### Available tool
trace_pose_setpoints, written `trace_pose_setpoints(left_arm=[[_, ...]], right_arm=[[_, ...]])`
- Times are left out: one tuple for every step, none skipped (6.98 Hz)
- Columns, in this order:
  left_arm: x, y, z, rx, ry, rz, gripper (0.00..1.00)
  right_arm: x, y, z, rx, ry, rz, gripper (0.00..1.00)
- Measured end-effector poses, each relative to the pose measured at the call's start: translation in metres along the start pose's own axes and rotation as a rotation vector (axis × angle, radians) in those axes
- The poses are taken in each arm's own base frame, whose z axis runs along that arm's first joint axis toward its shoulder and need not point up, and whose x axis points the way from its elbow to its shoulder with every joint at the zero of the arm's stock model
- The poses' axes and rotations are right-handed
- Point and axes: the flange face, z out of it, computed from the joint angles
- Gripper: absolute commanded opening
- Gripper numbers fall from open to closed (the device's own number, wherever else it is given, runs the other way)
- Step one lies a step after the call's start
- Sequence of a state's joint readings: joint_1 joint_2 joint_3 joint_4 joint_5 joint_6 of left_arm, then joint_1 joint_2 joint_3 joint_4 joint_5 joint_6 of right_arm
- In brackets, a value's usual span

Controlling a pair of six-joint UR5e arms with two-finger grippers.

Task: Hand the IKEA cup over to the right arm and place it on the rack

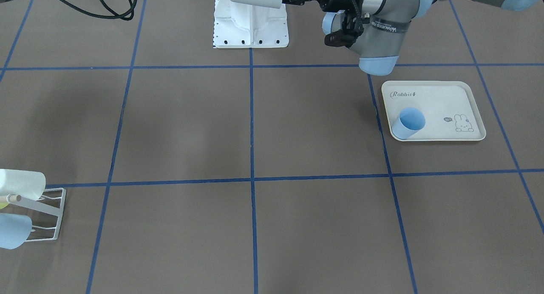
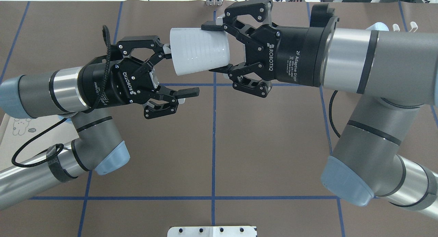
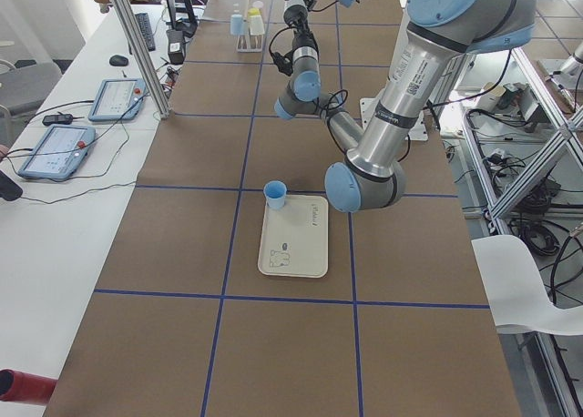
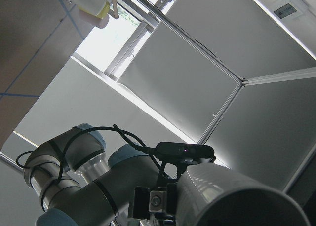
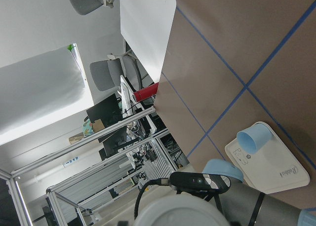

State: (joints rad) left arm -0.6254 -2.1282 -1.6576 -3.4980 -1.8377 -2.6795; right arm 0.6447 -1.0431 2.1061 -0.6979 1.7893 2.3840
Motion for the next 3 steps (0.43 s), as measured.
trace_pose_setpoints(left_arm=[[0.002,0.000,-0.002,0.004,0.001,0.007,0.84],[0.005,-0.002,-0.005,0.013,0.003,0.014,0.84],[0.010,-0.007,-0.009,0.032,0.004,0.026,0.84]], right_arm=[[-0.001,-0.002,-0.001,0.005,-0.002,-0.003,0.00],[-0.002,-0.008,-0.005,0.019,-0.003,-0.010,0.00],[-0.002,-0.021,-0.011,0.048,0.000,-0.023,0.00]])
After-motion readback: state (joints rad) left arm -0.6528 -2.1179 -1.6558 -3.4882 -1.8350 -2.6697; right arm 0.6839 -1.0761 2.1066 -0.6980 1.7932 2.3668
